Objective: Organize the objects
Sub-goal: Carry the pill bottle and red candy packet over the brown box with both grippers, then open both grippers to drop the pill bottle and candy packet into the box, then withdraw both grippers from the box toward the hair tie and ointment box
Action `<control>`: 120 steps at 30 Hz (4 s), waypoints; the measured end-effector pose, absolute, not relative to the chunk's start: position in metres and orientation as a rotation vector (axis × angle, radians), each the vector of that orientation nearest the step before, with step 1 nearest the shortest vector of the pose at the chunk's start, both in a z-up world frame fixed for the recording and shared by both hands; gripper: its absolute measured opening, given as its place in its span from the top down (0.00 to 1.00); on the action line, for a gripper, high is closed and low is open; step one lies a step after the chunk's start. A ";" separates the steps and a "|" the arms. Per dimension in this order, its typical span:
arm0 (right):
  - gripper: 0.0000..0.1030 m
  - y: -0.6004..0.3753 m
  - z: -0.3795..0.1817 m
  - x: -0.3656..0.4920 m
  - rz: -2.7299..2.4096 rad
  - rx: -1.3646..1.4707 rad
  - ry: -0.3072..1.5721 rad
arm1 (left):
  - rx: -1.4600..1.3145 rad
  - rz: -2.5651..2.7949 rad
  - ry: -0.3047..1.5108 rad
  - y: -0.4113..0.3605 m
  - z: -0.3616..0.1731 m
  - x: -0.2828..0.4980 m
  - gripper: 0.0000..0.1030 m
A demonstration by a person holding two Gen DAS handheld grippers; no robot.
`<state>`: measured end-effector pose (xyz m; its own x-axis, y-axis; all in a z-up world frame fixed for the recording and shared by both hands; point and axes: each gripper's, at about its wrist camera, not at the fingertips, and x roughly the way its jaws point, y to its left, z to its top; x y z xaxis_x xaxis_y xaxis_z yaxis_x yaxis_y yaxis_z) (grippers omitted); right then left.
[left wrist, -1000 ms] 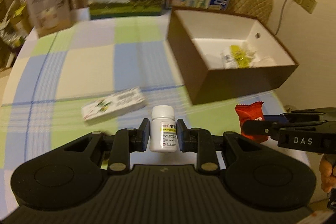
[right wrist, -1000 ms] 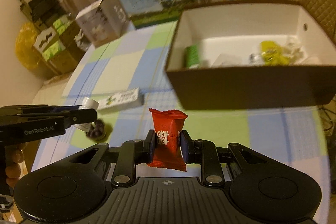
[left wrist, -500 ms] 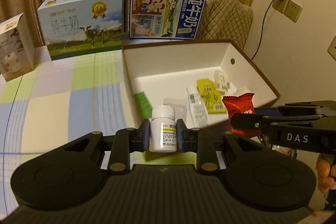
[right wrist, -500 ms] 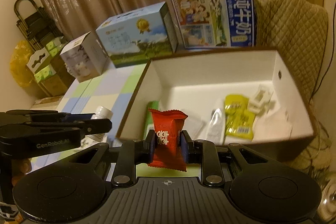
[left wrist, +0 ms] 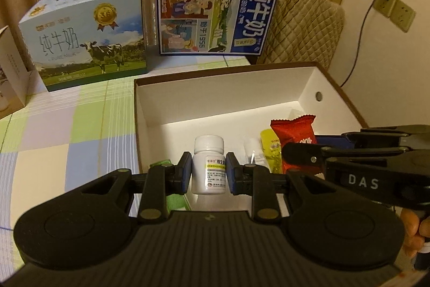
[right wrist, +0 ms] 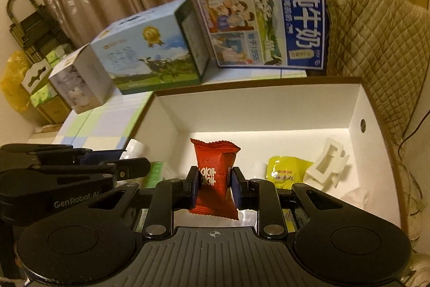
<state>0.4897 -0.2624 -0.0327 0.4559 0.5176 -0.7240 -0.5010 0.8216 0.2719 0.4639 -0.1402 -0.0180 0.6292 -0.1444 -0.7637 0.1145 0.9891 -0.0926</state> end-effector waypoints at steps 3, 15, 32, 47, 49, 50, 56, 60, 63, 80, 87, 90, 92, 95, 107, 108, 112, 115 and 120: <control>0.79 -0.262 -0.042 0.508 0.626 0.038 0.924 | -0.038 -0.137 0.894 -0.141 -0.026 0.482 0.78; 0.79 -0.254 -0.069 0.547 0.609 0.063 0.977 | -0.027 -0.116 0.964 -0.140 -0.057 0.534 0.78; 0.78 -0.250 -0.079 0.561 0.605 0.114 0.990 | -0.033 -0.121 0.969 -0.134 -0.064 0.552 0.69; 0.47 -0.273 -0.053 0.550 0.556 0.181 0.903 | -0.051 -0.110 0.895 -0.124 -0.030 0.522 0.33; 0.46 -0.279 -0.050 0.542 0.538 0.164 0.908 | -0.056 -0.117 0.885 -0.123 -0.025 0.513 0.29; 0.46 -0.282 -0.049 0.537 0.532 0.153 0.908 | -0.056 -0.120 0.881 -0.123 -0.023 0.509 0.28; 0.44 -0.302 -0.042 0.508 0.496 0.146 0.917 | -0.064 -0.117 0.866 -0.120 -0.010 0.484 0.19; 0.43 -0.314 -0.036 0.488 0.478 0.160 0.912 | -0.067 -0.106 0.864 -0.118 -0.003 0.466 0.17; 0.43 -0.321 -0.032 0.477 0.464 0.172 0.909 | -0.078 -0.104 0.864 -0.115 0.001 0.452 0.16; 0.40 -0.332 -0.020 0.408 0.440 0.150 0.897 | -0.128 -0.047 0.906 -0.084 -0.001 0.366 0.14; 0.39 -0.318 -0.023 0.377 0.471 0.132 0.918 | -0.141 -0.025 0.916 -0.069 -0.005 0.333 0.14; 0.39 -0.311 -0.026 0.364 0.484 0.117 0.937 | -0.146 -0.021 0.918 -0.062 -0.007 0.319 0.14; 0.39 -0.305 -0.030 0.354 0.493 0.110 0.951 | -0.150 -0.012 0.918 -0.057 -0.008 0.309 0.14; 0.39 -0.296 -0.035 0.341 0.506 0.099 0.970 | -0.147 0.009 0.925 -0.048 -0.012 0.295 0.14; 0.39 -0.254 -0.058 0.304 0.580 0.045 1.045 | -0.182 0.095 0.987 -0.001 -0.034 0.245 0.14; 0.39 -0.251 -0.060 0.303 0.585 0.041 1.051 | -0.184 0.102 0.990 0.002 -0.035 0.242 0.14; 0.39 -0.236 -0.067 0.297 0.606 0.025 1.074 | -0.189 0.122 0.999 0.013 -0.039 0.234 0.14; 0.39 -0.223 -0.073 0.294 0.623 0.016 1.090 | -0.184 0.140 1.002 0.019 -0.041 0.229 0.14; 0.39 -0.200 -0.079 0.289 0.663 -0.012 1.106 | -0.182 0.157 1.011 0.031 -0.045 0.224 0.14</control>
